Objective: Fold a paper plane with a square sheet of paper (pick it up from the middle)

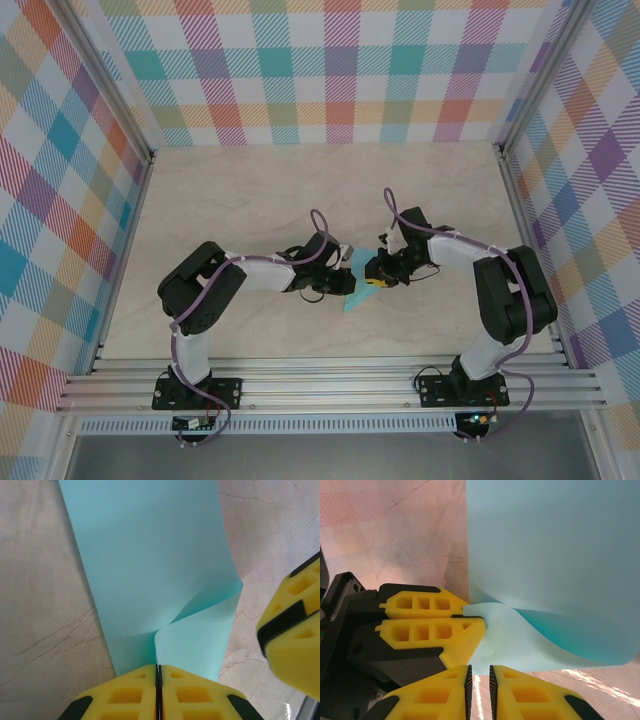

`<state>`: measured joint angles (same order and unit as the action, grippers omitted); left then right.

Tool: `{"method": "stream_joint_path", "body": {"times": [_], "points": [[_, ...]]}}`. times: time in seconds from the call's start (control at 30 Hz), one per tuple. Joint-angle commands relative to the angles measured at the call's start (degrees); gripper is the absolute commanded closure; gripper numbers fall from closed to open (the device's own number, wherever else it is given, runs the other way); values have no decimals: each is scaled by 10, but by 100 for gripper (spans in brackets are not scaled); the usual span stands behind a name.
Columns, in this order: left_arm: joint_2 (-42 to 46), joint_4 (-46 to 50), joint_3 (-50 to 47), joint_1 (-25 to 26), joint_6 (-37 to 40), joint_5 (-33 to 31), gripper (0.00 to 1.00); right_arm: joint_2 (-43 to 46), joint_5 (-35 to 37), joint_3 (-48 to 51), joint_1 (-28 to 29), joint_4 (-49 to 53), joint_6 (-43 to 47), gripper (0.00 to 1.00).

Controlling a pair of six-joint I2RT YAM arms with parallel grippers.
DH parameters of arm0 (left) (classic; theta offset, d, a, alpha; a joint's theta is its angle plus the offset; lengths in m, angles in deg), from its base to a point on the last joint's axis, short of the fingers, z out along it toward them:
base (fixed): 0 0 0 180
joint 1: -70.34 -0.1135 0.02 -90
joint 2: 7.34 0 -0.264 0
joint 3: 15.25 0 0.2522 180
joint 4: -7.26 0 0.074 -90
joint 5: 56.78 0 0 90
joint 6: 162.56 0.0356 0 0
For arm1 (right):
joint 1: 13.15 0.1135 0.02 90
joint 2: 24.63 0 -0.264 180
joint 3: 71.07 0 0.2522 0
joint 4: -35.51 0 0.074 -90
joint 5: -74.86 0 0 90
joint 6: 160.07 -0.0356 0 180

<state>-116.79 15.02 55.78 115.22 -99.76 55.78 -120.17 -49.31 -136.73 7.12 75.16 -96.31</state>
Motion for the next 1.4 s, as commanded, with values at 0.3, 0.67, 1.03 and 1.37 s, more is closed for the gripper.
{"method": "stream_joint_path", "body": {"times": [0.3, 0.67, 1.03, 1.37], "points": [[-15, 16, 22, -6, 12, 9, 90, -68, 17, -9, 17, -25, -1, 81], [-20, 38, 22, -6, 22, -1, 91, -54, 28, -10, 16, -14, 8, 80], [-17, 40, 13, -6, 21, -7, 92, -17, 19, 11, 15, -37, -8, 82], [-17, 45, 14, -6, 23, -12, 92, -41, 33, 13, 14, -41, -6, 82]]}}
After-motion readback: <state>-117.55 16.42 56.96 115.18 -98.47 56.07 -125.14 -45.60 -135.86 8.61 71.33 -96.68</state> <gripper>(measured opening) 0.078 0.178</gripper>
